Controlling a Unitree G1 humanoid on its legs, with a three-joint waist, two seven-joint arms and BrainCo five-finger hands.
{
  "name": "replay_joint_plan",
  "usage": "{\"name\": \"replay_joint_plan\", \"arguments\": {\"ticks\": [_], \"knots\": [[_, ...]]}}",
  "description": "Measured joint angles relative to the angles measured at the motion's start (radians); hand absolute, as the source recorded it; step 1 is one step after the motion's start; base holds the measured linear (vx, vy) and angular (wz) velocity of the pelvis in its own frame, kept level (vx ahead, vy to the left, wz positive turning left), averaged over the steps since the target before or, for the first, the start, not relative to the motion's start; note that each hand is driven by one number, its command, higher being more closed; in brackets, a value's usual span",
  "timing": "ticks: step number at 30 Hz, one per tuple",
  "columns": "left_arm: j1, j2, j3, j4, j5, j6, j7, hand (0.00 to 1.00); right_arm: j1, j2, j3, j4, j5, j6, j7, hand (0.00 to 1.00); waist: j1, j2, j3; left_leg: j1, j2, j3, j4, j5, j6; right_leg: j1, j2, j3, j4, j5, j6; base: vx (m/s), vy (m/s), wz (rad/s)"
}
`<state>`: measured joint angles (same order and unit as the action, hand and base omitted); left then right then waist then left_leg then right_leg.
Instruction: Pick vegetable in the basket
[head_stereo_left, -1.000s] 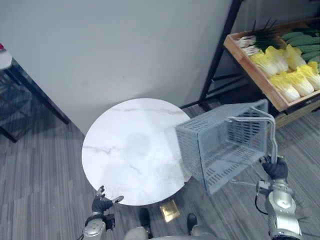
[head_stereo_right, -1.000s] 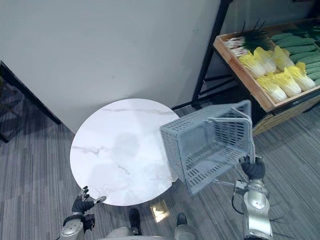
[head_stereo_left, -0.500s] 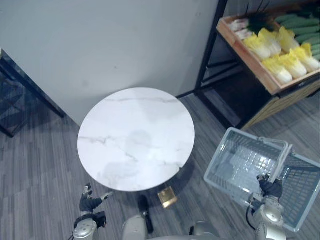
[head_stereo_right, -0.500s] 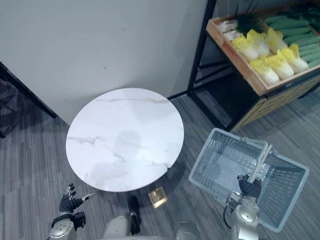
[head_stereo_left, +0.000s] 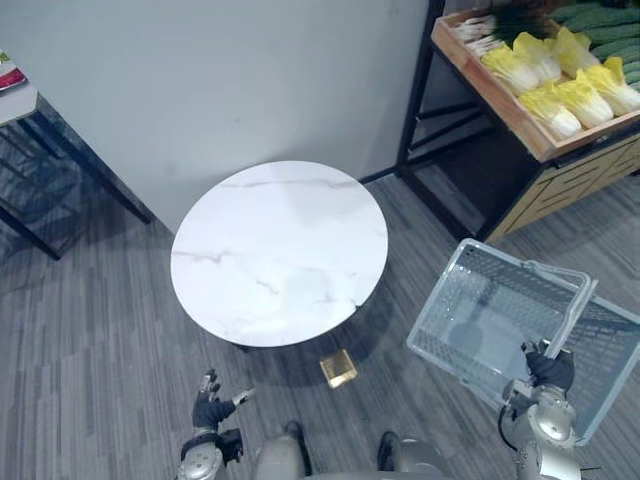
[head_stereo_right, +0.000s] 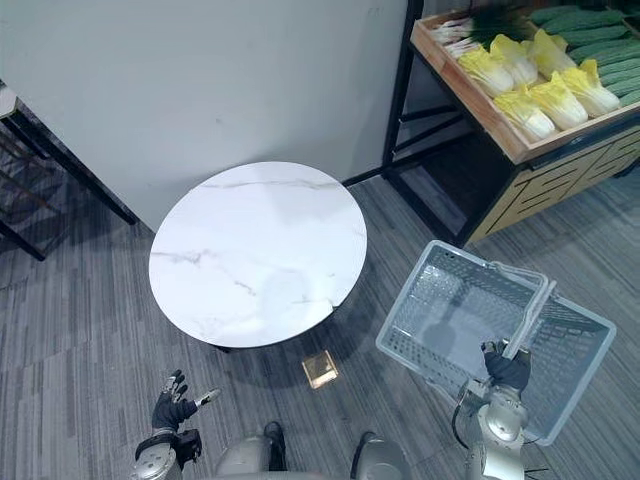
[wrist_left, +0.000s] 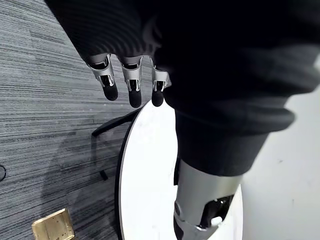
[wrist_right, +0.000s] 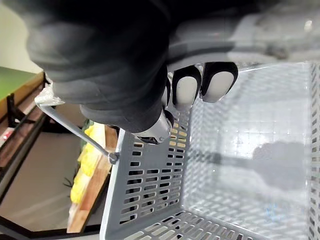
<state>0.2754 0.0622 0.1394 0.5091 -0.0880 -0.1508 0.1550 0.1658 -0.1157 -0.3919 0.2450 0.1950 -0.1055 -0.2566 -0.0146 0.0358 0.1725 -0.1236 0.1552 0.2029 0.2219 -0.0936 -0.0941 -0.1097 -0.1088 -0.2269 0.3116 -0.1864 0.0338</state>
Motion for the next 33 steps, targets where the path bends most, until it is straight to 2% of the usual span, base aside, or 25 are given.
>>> {"name": "replay_joint_plan", "arguments": {"ticks": [4, 7, 13, 15, 18, 20, 22, 23, 25, 26, 27, 29, 30, 31, 32, 33], "knots": [[-0.019, 0.003, 0.0, 0.036, 0.002, 0.007, 0.0, 0.0, 0.001, -0.002, -0.044, 0.075, -0.01, 0.001, 0.001, 1.0, -0.013, 0.002, -0.002, 0.037, -0.028, -0.001, -0.088, 0.048, 0.022, 0.052, -0.002, -0.011, -0.116, 0.07, 0.022, -0.03, 0.079, 0.08], [-0.018, 0.02, 0.0, 0.048, 0.01, 0.012, 0.0, 0.0, -0.001, -0.002, -0.043, 0.135, -0.019, 0.005, 0.005, 1.0, -0.018, 0.01, -0.009, 0.08, -0.041, 0.029, -0.117, 0.052, 0.028, 0.082, -0.004, 0.016, -0.165, 0.101, 0.034, -0.01, 0.081, -0.19], [-0.045, 0.025, 0.012, 0.05, 0.016, 0.015, -0.001, 0.0, 0.022, -0.002, -0.046, 0.137, -0.019, 0.007, 0.009, 1.0, -0.033, 0.019, -0.014, 0.101, -0.047, 0.071, -0.113, 0.048, 0.031, 0.079, 0.001, 0.084, -0.196, 0.136, 0.04, 0.0, 0.04, -0.37], [-0.056, 0.024, 0.01, 0.045, 0.017, 0.015, 0.0, 0.0, 0.02, -0.002, -0.044, 0.134, -0.02, 0.008, 0.014, 1.0, -0.033, 0.016, -0.012, 0.1, -0.033, 0.111, -0.085, 0.02, 0.034, 0.057, 0.013, 0.133, -0.19, 0.145, 0.038, -0.08, 0.017, -0.83], [-0.052, 0.024, 0.01, 0.007, 0.017, 0.016, 0.004, 0.0, -0.024, -0.006, -0.029, 0.118, -0.03, 0.006, 0.019, 1.0, -0.031, 0.012, -0.004, 0.075, 0.016, 0.243, 0.044, -0.112, 0.019, -0.042, 0.066, 0.314, -0.169, 0.158, 0.043, -0.11, 0.05, -1.98], [-0.055, 0.021, 0.011, -0.018, 0.02, 0.016, 0.011, 0.0, -0.036, -0.022, -0.02, 0.116, -0.034, 0.006, 0.018, 1.0, -0.039, 0.019, -0.003, 0.087, 0.036, 0.324, 0.058, -0.148, 0.019, -0.07, 0.056, 0.278, -0.197, 0.178, 0.013, -0.07, 0.106, -1.95], [-0.059, 0.021, 0.014, -0.048, 0.021, 0.015, 0.022, 0.0, -0.048, -0.033, 0.006, 0.116, -0.05, 0.007, 0.015, 1.0, -0.044, 0.017, 0.001, 0.122, 0.056, 0.443, 0.055, -0.161, 0.015, -0.117, -0.001, 0.112, -0.157, 0.197, -0.029, 0.05, 0.067, -1.85], [-0.062, 0.021, 0.02, -0.052, 0.021, 0.016, 0.023, 0.0, -0.062, -0.045, 0.04, 0.116, -0.052, 0.007, 0.015, 1.0, -0.054, 0.014, 0.007, 0.16, 0.072, 0.548, 0.056, -0.167, 0.007, -0.136, -0.063, -0.093, -0.111, 0.2, -0.076, 0.09, 0.05, -1.81], [-0.064, 0.02, 0.018, -0.053, 0.021, 0.016, 0.022, 0.0, -0.07, -0.048, 0.059, 0.115, -0.069, 0.007, 0.017, 1.0, -0.055, 0.017, 0.008, 0.206, 0.085, 0.635, 0.059, -0.169, -0.006, -0.14, -0.102, -0.238, -0.086, 0.214, -0.087, 0.19, -0.009, -1.95], [-0.081, 0.018, 0.013, -0.055, 0.021, 0.017, 0.022, 0.0, -0.077, -0.051, 0.077, 0.115, -0.093, 0.007, 0.017, 1.0, -0.058, 0.021, 0.008, 0.236, 0.093, 0.66, 0.059, -0.165, -0.012, -0.152, -0.083, -0.23, -0.079, 0.231, -0.06, 0.25, -0.086, -1.76], [-0.085, 0.016, 0.008, -0.055, 0.022, 0.017, 0.022, 0.0, -0.08, -0.054, 0.08, 0.115, -0.102, 0.009, 0.018, 1.0, -0.058, 0.025, 0.01, 0.246, 0.095, 0.666, 0.055, -0.163, -0.017, -0.165, -0.071, -0.206, -0.069, 0.228, -0.057, 0.26, -0.136, -1.75], [-0.114, 0.014, -0.014, -0.055, 0.033, 0.017, 0.021, 0.0, -0.09, -0.063, 0.081, 0.115, -0.127, 0.025, 0.019, 1.0, -0.063, 0.042, 0.013, 0.285, 0.107, 0.692, 0.062, -0.153, -0.034, -0.188, -0.049, -0.156, -0.018, 0.189, -0.052, 0.32, -0.141, -1.1], [-0.133, 0.008, -0.032, -0.056, 0.054, 0.017, 0.02, 0.0, -0.089, -0.065, 0.082, 0.111, -0.128, 0.038, 0.018, 1.0, -0.082, 0.044, 0.012, 0.303, 0.121, 0.69, 0.122, -0.135, -0.034, -0.192, -0.048, -0.139, 0.046, 0.137, -0.052, 0.35, -0.115, -0.69], [-0.14, 0.002, -0.038, -0.055, 0.06, 0.017, 0.02, 0.0, -0.084, -0.066, 0.082, 0.1, -0.128, 0.042, 0.017, 1.0, -0.085, 0.043, 0.012, 0.306, 0.134, 0.684, 0.174, -0.123, -0.017, -0.19, -0.046, -0.127, 0.073, 0.114, -0.052, 0.37, -0.127, -0.88], [-0.143, -0.003, -0.061, -0.059, 0.062, 0.017, 0.02, 0.0, -0.072, -0.069, 0.083, 0.071, -0.128, 0.045, 0.015, 1.0, -0.083, 0.044, 0.012, 0.301, 0.169, 0.659, 0.305, -0.08, 0.049, -0.173, -0.045, -0.11, 0.092, 0.086, -0.058, 0.27, -0.102, -0.98], [-0.136, -0.008, -0.072, -0.061, 0.062, 0.017, 0.019, 0.0, -0.066, -0.071, 0.09, 0.046, -0.128, 0.045, 0.014, 1.0, -0.081, 0.051, 0.012, 0.268, 0.218, 0.601, 0.462, 0.01, 0.124, -0.136, -0.035, -0.075, 0.067, 0.079, -0.063, 0.34, -0.068, -1.15]]}}
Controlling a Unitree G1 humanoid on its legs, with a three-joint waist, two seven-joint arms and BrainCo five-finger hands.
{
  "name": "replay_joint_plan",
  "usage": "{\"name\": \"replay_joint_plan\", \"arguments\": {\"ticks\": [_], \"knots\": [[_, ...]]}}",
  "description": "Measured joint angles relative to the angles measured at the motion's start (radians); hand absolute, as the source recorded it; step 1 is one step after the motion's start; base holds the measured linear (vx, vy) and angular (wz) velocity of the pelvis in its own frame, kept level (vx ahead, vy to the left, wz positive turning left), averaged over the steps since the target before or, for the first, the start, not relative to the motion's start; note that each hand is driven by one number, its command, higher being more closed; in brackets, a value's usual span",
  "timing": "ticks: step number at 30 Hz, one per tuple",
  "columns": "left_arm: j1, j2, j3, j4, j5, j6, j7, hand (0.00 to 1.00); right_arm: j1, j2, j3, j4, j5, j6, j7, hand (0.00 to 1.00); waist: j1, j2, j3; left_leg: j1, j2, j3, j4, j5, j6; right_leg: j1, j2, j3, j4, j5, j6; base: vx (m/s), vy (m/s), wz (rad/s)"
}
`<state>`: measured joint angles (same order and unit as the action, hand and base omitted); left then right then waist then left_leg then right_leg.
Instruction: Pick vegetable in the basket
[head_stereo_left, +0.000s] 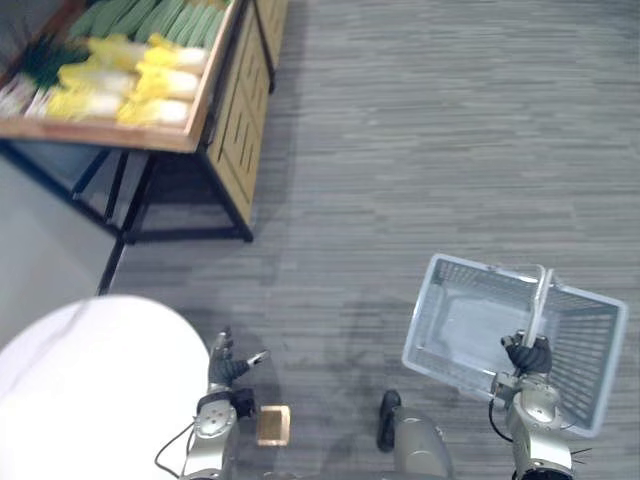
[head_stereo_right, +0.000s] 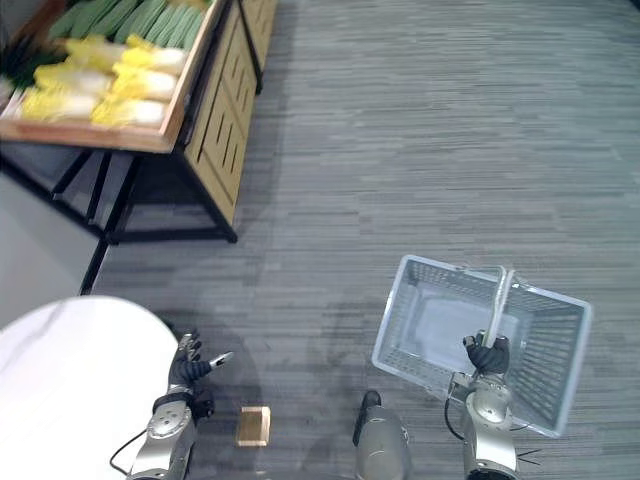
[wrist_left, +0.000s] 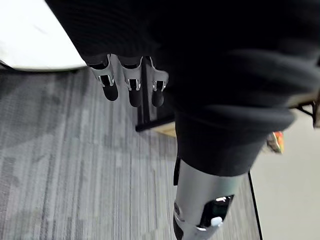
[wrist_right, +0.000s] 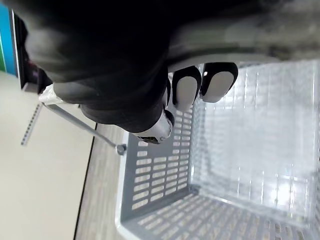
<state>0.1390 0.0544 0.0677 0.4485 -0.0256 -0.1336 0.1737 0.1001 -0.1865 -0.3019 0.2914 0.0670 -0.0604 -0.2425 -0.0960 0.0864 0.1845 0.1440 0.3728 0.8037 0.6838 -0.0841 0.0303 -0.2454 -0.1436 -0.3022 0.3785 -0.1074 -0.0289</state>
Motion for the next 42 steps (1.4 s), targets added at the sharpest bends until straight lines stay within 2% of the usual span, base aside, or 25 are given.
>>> {"name": "replay_joint_plan", "arguments": {"ticks": [2, 4, 8, 9, 11, 12, 13, 15, 16, 17, 18, 21, 23, 25, 27, 28, 29, 30, 32, 33, 34, 37, 39, 41, 42], "knots": [[0.002, -0.006, -0.002, -0.012, 0.0, -0.001, 0.0, 0.0, 0.007, 0.001, 0.006, -0.037, -0.001, 0.0, -0.007, 1.0, 0.008, -0.001, 0.006, -0.083, 0.016, -0.133, 0.163, -0.047, -0.001, 0.049, 0.012, 0.047, -0.039, -0.015, 0.008, 0.3, 0.023, -0.83], [0.024, -0.006, -0.006, -0.056, -0.001, -0.001, 0.002, 0.0, 0.007, 0.001, 0.007, -0.05, -0.001, 0.0, -0.02, 1.0, 0.041, -0.004, 0.009, -0.24, -0.062, -0.339, 0.242, -0.173, -0.038, 0.129, 0.007, 0.115, -0.079, -0.056, 0.02, 0.33, 0.135, -0.78], [0.097, -0.009, -0.013, -0.14, -0.001, -0.004, 0.003, 0.0, 0.007, -0.026, 0.03, -0.05, -0.008, -0.001, -0.02, 1.0, 0.09, 0.018, 0.011, -0.44, -0.135, -0.416, -0.005, -0.208, -0.081, 0.205, -0.027, 0.18, -0.094, -0.112, 0.111, 0.33, 0.3, -0.68], [0.11, -0.025, -0.015, -0.146, -0.001, -0.004, 0.005, 0.0, 0.004, -0.049, 0.042, -0.052, -0.009, -0.003, -0.019, 1.0, 0.113, 0.052, 0.007, -0.454, -0.164, -0.445, -0.181, -0.12, -0.043, 0.216, -0.022, 0.204, -0.083, -0.124, 0.153, 0.39, 0.335, -0.44], [0.108, -0.023, -0.001, -0.179, -0.001, 0.0, 0.012, 0.0, 0.005, -0.05, 0.075, -0.05, -0.008, 0.0, -0.02, 1.0, 0.112, 0.017, -0.002, -0.424, -0.228, -0.411, -0.229, -0.125, -0.059, 0.239, -0.039, 0.2, -0.141, -0.12, 0.153, 0.44, 0.233, 0.0], [0.103, -0.032, 0.007, -0.199, 0.0, 0.0, 0.014, 0.0, 0.002, -0.05, 0.077, -0.046, -0.008, 0.0, -0.021, 1.0, 0.115, 0.012, -0.001, -0.429, -0.234, -0.414, -0.212, -0.133, -0.041, 0.256, -0.031, 0.18, -0.179, -0.113, 0.15, 0.43, 0.101, 0.12], [0.102, -0.052, 0.028, -0.236, 0.0, -0.003, 0.026, 0.0, -0.007, -0.045, 0.084, -0.031, -0.009, 0.003, -0.016, 1.0, 0.133, 0.009, -0.001, -0.441, -0.232, -0.421, -0.158, -0.174, 0.022, 0.291, -0.033, 0.168, -0.222, -0.086, 0.168, 0.51, 0.197, 0.03], [0.098, -0.055, 0.029, -0.243, 0.0, -0.006, 0.029, 0.0, -0.004, -0.031, 0.085, -0.027, -0.021, 0.003, -0.013, 1.0, 0.141, -0.001, 0.001, -0.42, -0.251, -0.426, -0.137, -0.235, 0.03, 0.289, -0.051, 0.166, -0.141, -0.103, 0.196, 0.42, 0.21, 0.09], [0.1, -0.051, 0.029, -0.24, -0.001, -0.005, 0.029, 0.0, -0.007, -0.023, 0.084, -0.026, -0.025, 0.003, -0.013, 1.0, 0.137, -0.003, 0.003, -0.39, -0.27, -0.43, -0.158, -0.266, 0.026, 0.242, -0.073, 0.173, 0.0, -0.13, 0.238, 0.41, 0.203, 0.23], [0.096, -0.038, 0.031, -0.239, -0.002, -0.003, 0.029, 0.0, -0.007, -0.004, 0.084, -0.015, -0.031, 0.004, -0.008, 1.0, 0.128, -0.032, 0.015, -0.323, -0.312, -0.435, -0.192, -0.288, 0.031, 0.113, -0.128, 0.206, 0.331, -0.104, 0.306, 0.42, 0.179, 0.31], [0.098, -0.03, 0.03, -0.239, -0.002, -0.002, 0.029, 0.0, -0.008, 0.004, 0.085, -0.003, -0.031, 0.004, -0.004, 1.0, 0.121, -0.042, 0.014, -0.292, -0.325, -0.442, -0.211, -0.294, 0.033, 0.07, -0.143, 0.212, 0.459, -0.1, 0.301, 0.56, 0.125, 0.49], [0.118, -0.009, 0.01, -0.238, -0.004, -0.001, 0.044, 0.0, -0.009, 0.017, 0.1, 0.011, -0.044, 0.008, 0.009, 1.0, 0.106, -0.041, 0.017, -0.093, -0.338, -0.465, -0.355, -0.298, 0.035, -0.058, -0.153, 0.109, 0.679, -0.16, 0.163, 0.51, -0.006, 0.2], [0.102, -0.001, 0.003, -0.233, -0.012, -0.002, 0.047, 0.0, -0.016, 0.015, 0.117, 0.011, -0.052, 0.007, 0.02, 1.0, 0.089, -0.033, 0.018, 0.005, -0.317, -0.487, -0.437, -0.296, 0.032, -0.165, -0.131, -0.003, 0.588, -0.206, 0.082, 0.7, -0.084, 0.2], [0.058, 0.003, -0.018, -0.199, -0.012, -0.002, 0.047, 0.0, -0.024, 0.001, 0.115, 0.009, -0.05, 0.005, 0.024, 1.0, 0.062, -0.009, 0.027, 0.052, -0.278, -0.519, -0.462, -0.294, 0.028, -0.255, -0.083, -0.032, 0.372, -0.166, 0.074, 0.6, -0.173, 0.55], [0.018, 0.017, -0.028, -0.174, -0.011, -0.002, 0.047, 0.0, -0.008, -0.005, 0.111, 0.008, -0.048, 0.005, 0.023, 1.0, 0.042, -0.042, 0.019, 0.13, -0.268, -0.562, -0.477, -0.268, -0.08, -0.253, -0.022, 0.041, -0.148, 0.121, 0.058, 0.7, -0.282, 0.74], [0.016, 0.017, -0.03, -0.171, -0.01, -0.002, 0.048, 0.0, 0.004, -0.011, 0.109, 0.007, -0.048, 0.007, 0.023, 1.0, 0.035, -0.045, 0.016, 0.158, -0.265, -0.585, -0.474, -0.274, -0.096, -0.233, -0.009, 0.079, -0.184, 0.257, 0.025, 0.8, -0.333, 0.64], [0.003, -0.003, -0.035, -0.151, -0.01, -0.001, 0.05, 0.0, 0.006, -0.034, 0.101, 0.01, -0.048, 0.014, 0.022, 1.0, 0.033, -0.007, 0.017, 0.178, -0.224, -0.609, -0.46, -0.264, -0.12, -0.224, 0.018, 0.087, -0.134, 0.309, -0.002, 0.74, -0.3, 0.3], [-0.022, -0.008, -0.037, -0.15, -0.008, -0.001, 0.049, 0.0, -0.014, -0.034, 0.087, 0.011, -0.052, 0.022, 0.022, 1.0, 0.049, 0.013, 0.015, 0.163, -0.202, -0.631, -0.427, -0.18, -0.147, -0.255, 0.026, 0.09, -0.019, 0.235, -0.01, 0.83, -0.356, 0.27], [-0.051, -0.014, -0.037, -0.147, -0.009, -0.002, 0.051, 0.0, -0.014, -0.024, 0.065, 0.01, -0.055, 0.023, 0.018, 1.0, 0.051, 0.008, 0.017, 0.125, -0.196, -0.67, -0.297, -0.024, -0.132, -0.245, 0.0, 0.078, 0.109, 0.105, -0.006, 0.64, -0.297, 0.29], [-0.05, -0.019, -0.033, -0.147, -0.009, -0.005, 0.051, 0.0, -0.014, -0.023, 0.066, 0.011, -0.055, 0.028, 0.015, 1.0, 0.062, 0.004, 0.022, 0.044, -0.168, -0.676, -0.105, 0.116, -0.157, -0.183, -0.008, 0.072, 0.085, 0.064, -0.005, 0.62, -0.211, 0.36], [-0.05, -0.023, -0.037, -0.151, -0.009, -0.005, 0.049, 0.0, -0.018, -0.019, 0.061, 0.011, -0.055, 0.028, 0.001, 1.0, 0.064, 0.022, 0.028, -0.076, -0.102, -0.661, 0.146, 0.068, -0.16, -0.085, 0.014, 0.038, 0.009, 0.059, -0.006, 0.59, -0.174, 0.31], [-0.039, -0.026, -0.037, -0.193, -0.009, -0.005, 0.049, 0.0, -0.017, -0.01, 0.044, 0.011, -0.039, 0.027, -0.019, 1.0, 0.088, 0.008, 0.044, -0.236, -0.041, -0.572, 0.35, -0.085, -0.101, 0.125, 0.041, -0.003, -0.14, 0.059, -0.006, 0.49, -0.09, 0.28], [-0.022, -0.027, -0.034, -0.281, 0.0, -0.007, 0.051, 0.0, -0.016, -0.026, 0.011, 0.011, -0.038, 0.014, -0.027, 1.0, 0.104, 0.002, 0.043, -0.354, -0.058, -0.468, 0.224, -0.151, -0.082, 0.227, 0.037, -0.043, -0.223, 0.057, 0.005, 0.52, 0.048, 0.39], [-0.007, -0.037, -0.024, -0.37, 0.048, -0.009, 0.079, 0.0, 0.009, -0.05, -0.042, 0.01, -0.036, -0.002, -0.036, 1.0, 0.109, 0.019, 0.034, -0.433, -0.112, -0.331, -0.134, -0.055, -0.077, 0.295, 0.036, -0.089, -0.234, 0.019, 0.071, 0.44, 0.133, 0.52], [-0.002, -0.038, -0.023, -0.391, 0.063, -0.009, 0.085, 0.0, 0.023, -0.049, -0.044, 0.011, -0.036, -0.006, -0.039, 1.0, 0.111, 0.029, 0.023, -0.426, -0.118, -0.262, -0.183, -0.042, 0.013, 0.313, 0.039, -0.105, -0.224, -0.003, 0.092, 0.44, 0.152, 1.1]]}}
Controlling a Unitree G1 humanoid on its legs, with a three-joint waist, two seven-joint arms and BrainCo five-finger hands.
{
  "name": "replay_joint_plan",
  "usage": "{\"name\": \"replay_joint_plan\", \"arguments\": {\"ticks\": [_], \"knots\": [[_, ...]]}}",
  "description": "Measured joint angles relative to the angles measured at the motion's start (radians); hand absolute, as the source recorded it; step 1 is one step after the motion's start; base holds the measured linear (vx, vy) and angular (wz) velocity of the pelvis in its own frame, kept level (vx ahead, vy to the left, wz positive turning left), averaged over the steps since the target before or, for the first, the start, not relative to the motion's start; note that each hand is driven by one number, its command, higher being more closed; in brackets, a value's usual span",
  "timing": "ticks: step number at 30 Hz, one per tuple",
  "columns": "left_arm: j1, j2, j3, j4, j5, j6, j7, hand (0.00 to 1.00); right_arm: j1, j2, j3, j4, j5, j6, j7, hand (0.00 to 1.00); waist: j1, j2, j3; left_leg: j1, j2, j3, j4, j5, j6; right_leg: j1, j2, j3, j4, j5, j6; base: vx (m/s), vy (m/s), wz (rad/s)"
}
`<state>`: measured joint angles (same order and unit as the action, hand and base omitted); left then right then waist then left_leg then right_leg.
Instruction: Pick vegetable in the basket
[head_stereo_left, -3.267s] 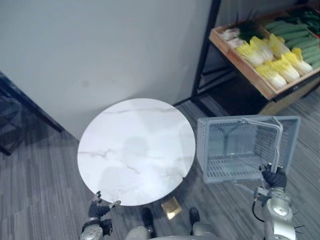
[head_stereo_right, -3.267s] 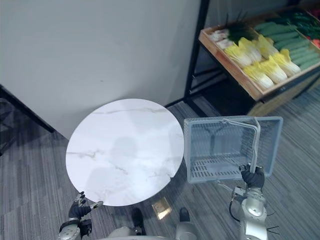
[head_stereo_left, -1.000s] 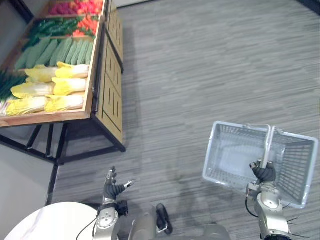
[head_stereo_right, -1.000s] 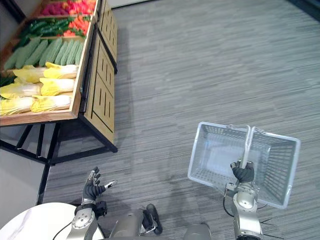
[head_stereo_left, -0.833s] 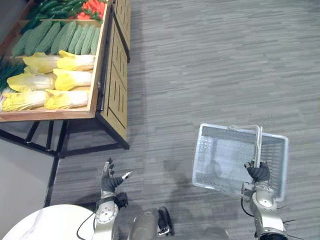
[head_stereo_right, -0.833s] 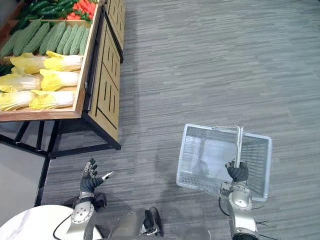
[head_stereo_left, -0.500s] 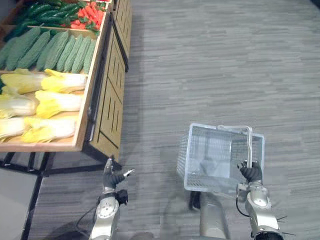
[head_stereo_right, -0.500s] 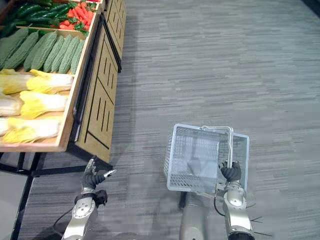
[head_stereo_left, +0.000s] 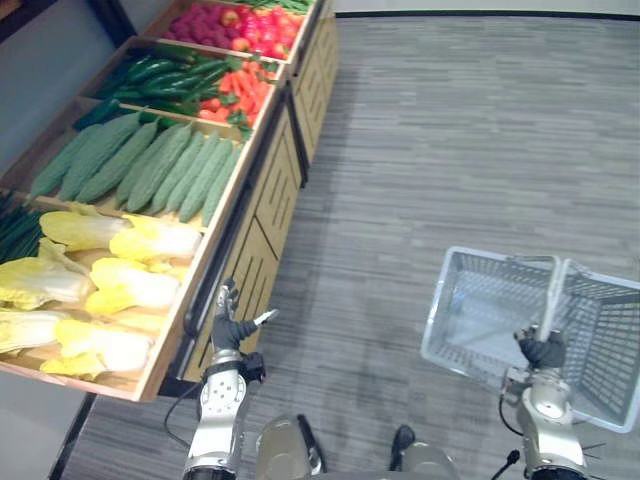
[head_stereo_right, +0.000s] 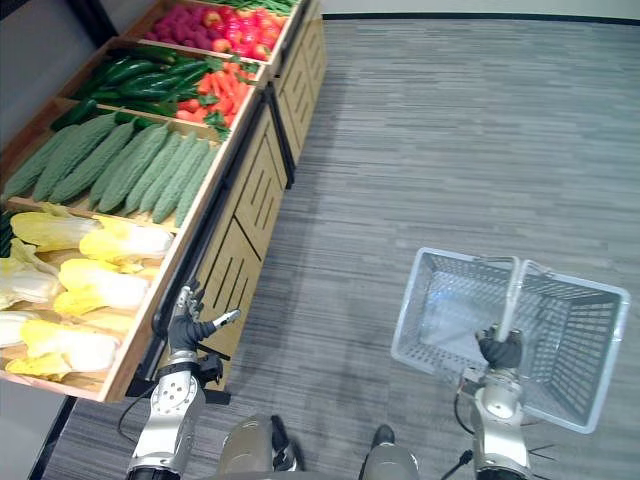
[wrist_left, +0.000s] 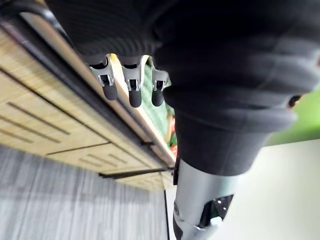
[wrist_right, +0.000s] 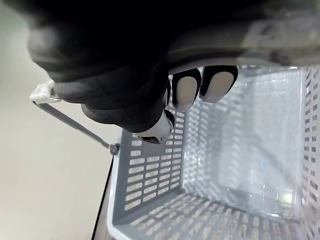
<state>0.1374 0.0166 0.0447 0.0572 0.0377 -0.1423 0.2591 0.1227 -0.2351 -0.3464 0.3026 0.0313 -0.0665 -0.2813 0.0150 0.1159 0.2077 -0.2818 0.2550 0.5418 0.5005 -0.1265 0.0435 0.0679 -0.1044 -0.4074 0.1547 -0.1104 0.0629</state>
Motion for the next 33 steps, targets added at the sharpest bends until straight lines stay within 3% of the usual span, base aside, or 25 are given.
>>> {"name": "replay_joint_plan", "arguments": {"ticks": [1, 2, 4, 6, 8, 9, 10, 11, 12, 15, 16, 18, 19, 20, 21, 24, 27, 30, 33], "knots": [[-0.004, 0.0, 0.001, -0.038, 0.026, 0.0, 0.013, 0.0, 0.04, 0.003, -0.01, 0.013, 0.001, 0.0, -0.005, 1.0, -0.013, -0.039, -0.013, 0.038, -0.051, 0.04, -0.073, -0.004, 0.026, 0.02, -0.041, -0.045, 0.012, -0.021, 0.021, 0.36, 0.113, 1.12], [-0.003, 0.0, 0.003, -0.067, 0.042, 0.0, 0.024, 0.0, 0.043, 0.003, -0.01, 0.021, 0.001, -0.001, -0.006, 1.0, -0.014, -0.055, -0.018, 0.042, -0.076, 0.055, -0.101, 0.004, 0.039, 0.019, -0.057, -0.066, 0.016, -0.024, 0.026, 0.41, 0.135, 1.36], [-0.001, -0.004, 0.02, -0.154, 0.119, 0.0, 0.075, 0.0, 0.027, 0.016, -0.035, 0.05, 0.0, -0.002, -0.007, 1.0, -0.011, -0.068, -0.016, 0.049, -0.119, 0.072, -0.118, -0.023, 0.109, 0.062, -0.079, -0.136, 0.014, -0.03, 0.035, 0.35, 0.112, 1.09], [-0.003, -0.017, 0.042, -0.183, 0.17, 0.0, 0.103, 0.0, 0.023, 0.02, -0.035, 0.098, -0.003, 0.003, -0.003, 1.0, -0.001, -0.072, -0.015, 0.084, -0.154, 0.047, -0.122, -0.041, 0.121, 0.112, -0.103, -0.174, 0.057, -0.028, 0.04, 0.39, 0.118, 1.08], [0.02, -0.028, 0.06, -0.226, 0.215, -0.001, 0.143, 0.0, 0.024, 0.03, -0.035, 0.118, -0.003, 0.003, 0.002, 1.0, 0.001, -0.069, -0.017, 0.126, -0.18, -0.002, -0.151, -0.076, 0.1, 0.11, -0.138, -0.194, 0.204, -0.028, 0.044, 0.3, 0.103, 1.03], [0.027, -0.028, 0.072, -0.24, 0.234, 0.0, 0.159, 0.0, 0.022, 0.035, -0.032, 0.118, -0.003, 0.003, 0.002, 1.0, -0.003, -0.065, -0.022, 0.159, -0.211, -0.045, -0.182, -0.08, 0.098, 0.075, -0.198, -0.189, 0.38, -0.014, 0.059, 0.28, 0.05, 1.24], [0.032, -0.028, 0.074, -0.251, 0.251, 0.001, 0.17, 0.0, 0.025, 0.035, -0.032, 0.118, -0.004, 0.003, 0.004, 1.0, -0.017, -0.07, -0.023, 0.182, -0.241, -0.109, -0.21, -0.085, 0.104, 0.011, -0.24, -0.134, 0.556, -0.018, 0.043, 0.27, 0.005, 1.37], [0.036, -0.028, 0.073, -0.255, 0.256, 0.001, 0.178, 0.0, 0.023, 0.035, -0.031, 0.118, -0.004, 0.003, 0.007, 1.0, -0.028, -0.071, -0.023, 0.187, -0.249, -0.141, -0.216, -0.085, 0.105, -0.02, -0.235, -0.094, 0.616, -0.058, 0.025, 0.25, -0.074, 1.49], [0.045, -0.03, 0.078, -0.255, 0.264, 0.002, 0.187, 0.0, 0.022, 0.035, -0.031, 0.118, -0.004, 0.002, 0.013, 1.0, -0.039, -0.07, -0.023, 0.2, -0.257, -0.2, -0.224, -0.085, 0.105, -0.08, -0.197, 0.0, 0.66, -0.115, 0.019, 0.25, -0.107, 1.54], [0.058, -0.032, 0.068, -0.255, 0.278, 0.003, 0.2, 0.0, 0.026, 0.037, -0.029, 0.117, -0.004, -0.008, 0.025, 1.0, -0.054, -0.07, -0.023, 0.242, -0.257, -0.335, -0.25, -0.073, 0.085, -0.203, -0.096, 0.159, 0.565, -0.192, -0.009, 0.28, -0.156, 1.43], [0.052, -0.032, 0.049, -0.254, 0.278, 0.004, 0.2, 0.0, 0.045, 0.041, -0.03, 0.106, 0.0, -0.013, 0.025, 1.0, -0.058, -0.073, -0.024, 0.247, -0.256, -0.412, -0.248, -0.068, 0.073, -0.26, -0.047, 0.253, 0.48, -0.192, -0.016, 0.23, -0.19, 1.66], [0.046, -0.032, 0.024, -0.254, 0.278, 0.003, 0.198, 0.0, 0.072, 0.052, -0.03, 0.09, 0.005, -0.015, 0.025, 1.0, -0.06, -0.079, -0.025, 0.248, -0.254, -0.466, -0.236, -0.067, 0.062, -0.29, -0.02, 0.337, 0.413, -0.188, -0.012, 0.19, -0.235, 1.51], [0.043, -0.027, 0.005, -0.252, 0.276, 0.003, 0.191, 0.0, 0.101, 0.078, -0.03, 0.067, 0.021, -0.015, 0.026, 1.0, -0.064, -0.102, -0.028, 0.245, -0.257, -0.493, -0.197, -0.084, 0.017, -0.29, -0.01, 0.414, 0.284, -0.128, 0.003, 0.21, -0.287, 1.59], [0.041, -0.02, -0.001, -0.253, 0.276, 0.001, 0.184, 0.0, 0.115, 0.09, -0.029, 0.06, 0.025, -0.017, 0.027, 1.0, -0.064, -0.124, -0.03, 0.245, -0.262, -0.493, -0.178, -0.103, -0.01, -0.277, -0.022, 0.428, 0.219, -0.051, -0.002, 0.24, -0.373, 1.71], [0.039, -0.018, -0.005, -0.233, 0.273, 0.001, 0.174, 0.0, 0.125, 0.103, -0.025, 0.076, 0.033, -0.012, 0.03, 1.0, -0.054, -0.145, -0.025, 0.24, -0.252, -0.512, -0.14, -0.137, -0.043, -0.273, -0.03, 0.409, 0.237, 0.013, 0.04, 0.15, -0.262, 0.94], [0.058, -0.025, -0.033, -0.228, 0.248, 0.003, 0.135, 0.0, 0.129, 0.115, 0.006, 0.032, 0.038, -0.005, 0.054, 1.0, -0.023, -0.108, -0.051, 0.225, -0.164, -0.482, -0.152, -0.137, -0.08, -0.254, 0.019, 0.347, 0.194, 0.002, 0.006, 0.12, -0.294, 0.45], [0.055, -0.025, -0.043, -0.216, 0.239, 0.001, 0.109, 0.0, 0.137, 0.115, 0.002, 0.025, 0.038, -0.006, 0.069, 1.0, -0.019, -0.098, -0.057, 0.243, -0.138, -0.482, -0.205, -0.117, -0.113, -0.232, 0.043, 0.326, 0.158, 0.009, -0.013, 0.04, -0.176, 0.08], [0.0, -0.011, -0.055, -0.103, 0.237, 0.001, 0.091, 0.0, 0.166, 0.127, 0.002, 0.027, 0.052, -0.006, 0.071, 1.0, -0.022, -0.104, -0.081, 0.255, -0.136, -0.489, -0.281, -0.077, -0.121, -0.231, 0.048, 0.315, 0.136, 0.014, -0.021, 0.04, -0.071, 0.1], [-0.081, 0.036, -0.074, 0.039, 0.232, 0.007, 0.09, 0.0, 0.166, 0.138, 0.003, 0.081, 0.059, -0.006, 0.086, 1.0, -0.047, -0.115, -0.095, 0.273, -0.134, -0.499, -0.363, -0.026, -0.128, -0.228, 0.053, 0.299, 0.084, 0.035, -0.03, 0.09, -0.049, 0.13]]}}
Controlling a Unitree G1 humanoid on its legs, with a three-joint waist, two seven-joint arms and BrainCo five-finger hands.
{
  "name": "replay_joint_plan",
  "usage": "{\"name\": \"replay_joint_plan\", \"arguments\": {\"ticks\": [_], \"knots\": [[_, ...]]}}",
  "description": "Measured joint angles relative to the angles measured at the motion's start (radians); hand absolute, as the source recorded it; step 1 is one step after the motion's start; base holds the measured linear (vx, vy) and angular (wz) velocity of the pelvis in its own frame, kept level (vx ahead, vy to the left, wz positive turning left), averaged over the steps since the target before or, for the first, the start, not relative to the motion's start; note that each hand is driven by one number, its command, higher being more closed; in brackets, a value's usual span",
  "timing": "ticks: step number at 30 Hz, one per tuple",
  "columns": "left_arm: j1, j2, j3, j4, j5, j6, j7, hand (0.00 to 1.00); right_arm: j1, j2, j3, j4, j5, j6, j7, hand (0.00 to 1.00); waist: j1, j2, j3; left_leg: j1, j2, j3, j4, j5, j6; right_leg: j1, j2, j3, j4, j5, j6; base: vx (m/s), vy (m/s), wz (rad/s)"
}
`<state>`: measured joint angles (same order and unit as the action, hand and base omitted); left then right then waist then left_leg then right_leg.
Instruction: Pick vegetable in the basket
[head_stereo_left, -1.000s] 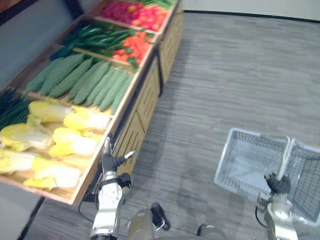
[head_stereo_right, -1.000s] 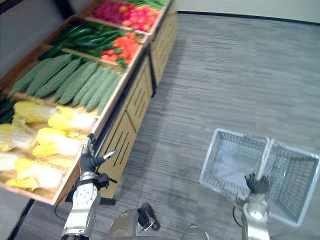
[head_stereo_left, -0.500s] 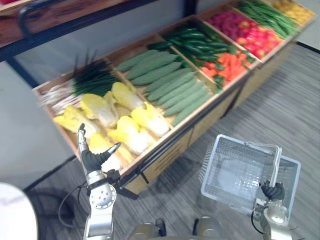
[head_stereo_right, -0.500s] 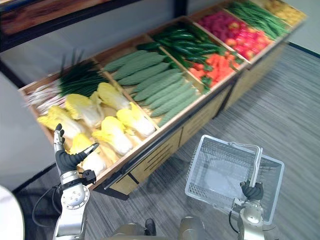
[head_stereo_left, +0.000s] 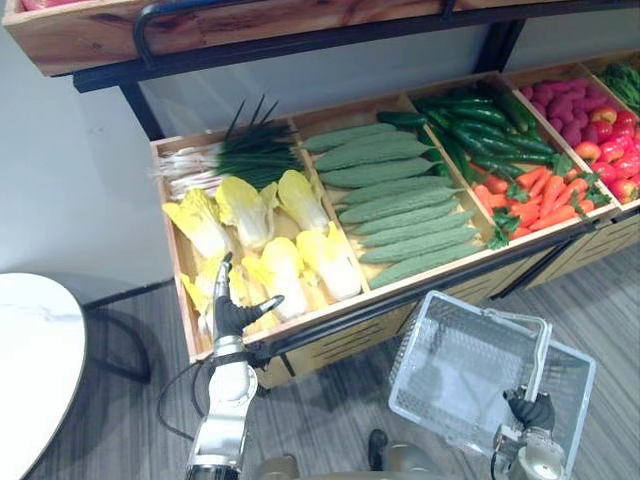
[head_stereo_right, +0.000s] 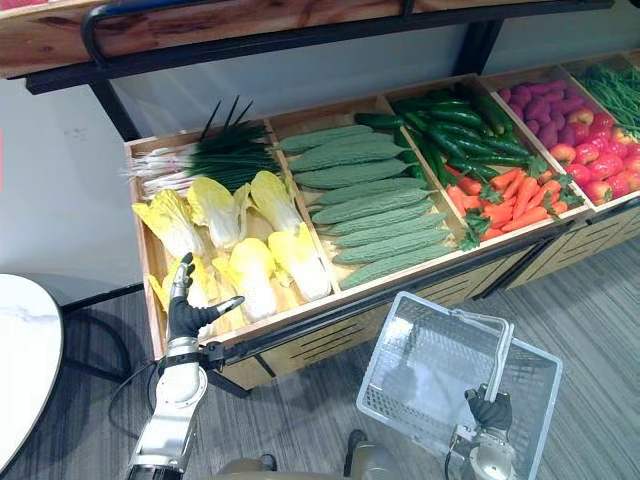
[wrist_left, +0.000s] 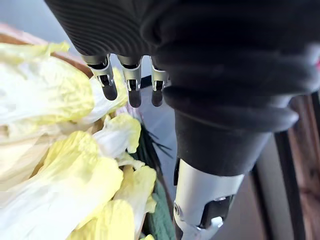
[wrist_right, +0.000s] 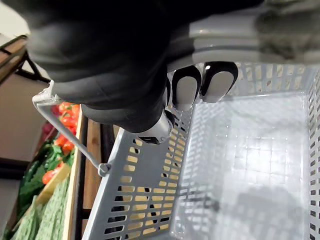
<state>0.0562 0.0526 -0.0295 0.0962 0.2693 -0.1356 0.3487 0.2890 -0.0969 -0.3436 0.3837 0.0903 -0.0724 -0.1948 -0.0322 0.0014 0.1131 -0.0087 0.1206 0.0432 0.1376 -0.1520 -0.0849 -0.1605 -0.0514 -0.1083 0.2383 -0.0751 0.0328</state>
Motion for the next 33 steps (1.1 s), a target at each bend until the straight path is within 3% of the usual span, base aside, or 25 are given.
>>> {"name": "replay_joint_plan", "arguments": {"ticks": [5, 8, 12, 18, 19, 26, 33], "knots": [[-0.099, 0.058, 0.004, 0.136, 0.012, 0.027, 0.005, 0.0, -0.022, 0.001, 0.002, 0.087, -0.001, 0.001, 0.004, 1.0, -0.019, 0.003, 0.0, 0.036, 0.002, 0.03, -0.068, 0.042, -0.01, 0.038, 0.017, 0.012, -0.097, 0.05, -0.006, 0.06, -0.004, -0.12], [-0.174, 0.095, 0.031, 0.267, 0.049, 0.058, 0.033, 0.0, -0.023, 0.0, 0.004, 0.091, 0.0, 0.0, 0.005, 1.0, -0.064, 0.006, 0.001, 0.022, 0.001, 0.054, -0.074, 0.047, -0.003, 0.049, 0.02, 0.033, -0.187, 0.113, 0.001, -0.04, 0.032, -0.26], [-0.263, 0.13, 0.033, 0.381, 0.062, 0.084, 0.055, 0.0, -0.021, 0.0, 0.008, 0.088, 0.0, -0.001, 0.007, 1.0, -0.07, 0.007, 0.008, -0.019, -0.007, 0.085, -0.103, 0.071, 0.0, 0.009, 0.019, 0.055, -0.248, 0.17, -0.001, -0.1, 0.017, -0.2], [-0.477, 0.185, 0.03, 0.611, 0.135, 0.089, 0.103, 0.0, -0.055, -0.041, 0.04, 0.063, 0.018, -0.017, 0.021, 1.0, -0.104, 0.023, 0.08, -0.113, -0.013, 0.087, -0.105, 0.098, -0.014, -0.07, 0.015, 0.057, -0.286, 0.22, -0.003, -0.13, -0.044, -0.03], [-0.492, 0.189, 0.029, 0.632, 0.15, 0.09, 0.109, 1.0, -0.061, -0.043, 0.042, 0.063, 0.019, -0.019, 0.022, 1.0, -0.108, 0.023, 0.083, -0.119, -0.013, 0.088, -0.104, 0.099, -0.015, -0.075, 0.015, 0.056, -0.288, 0.222, -0.003, -0.06, -0.046, -0.03], [-0.541, 0.219, 0.023, 0.688, 0.217, 0.108, 0.113, 1.0, -0.098, -0.067, 0.048, 0.063, 0.043, -0.037, 0.023, 1.0, -0.116, 0.035, 0.108, -0.116, -0.008, 0.102, -0.123, 0.105, -0.023, -0.082, 0.018, 0.058, -0.297, 0.233, -0.005, 0.0, -0.01, -0.04], [-0.495, 0.234, 0.023, 0.605, 0.129, 0.101, 0.085, 1.0, -0.113, -0.067, 0.047, 0.063, 0.048, -0.037, 0.02, 1.0, -0.118, 0.036, 0.114, -0.061, -0.018, 0.104, -0.14, 0.102, -0.015, -0.017, 0.011, 0.059, -0.334, 0.236, 0.002, 0.05, 0.023, 0.0]]}}
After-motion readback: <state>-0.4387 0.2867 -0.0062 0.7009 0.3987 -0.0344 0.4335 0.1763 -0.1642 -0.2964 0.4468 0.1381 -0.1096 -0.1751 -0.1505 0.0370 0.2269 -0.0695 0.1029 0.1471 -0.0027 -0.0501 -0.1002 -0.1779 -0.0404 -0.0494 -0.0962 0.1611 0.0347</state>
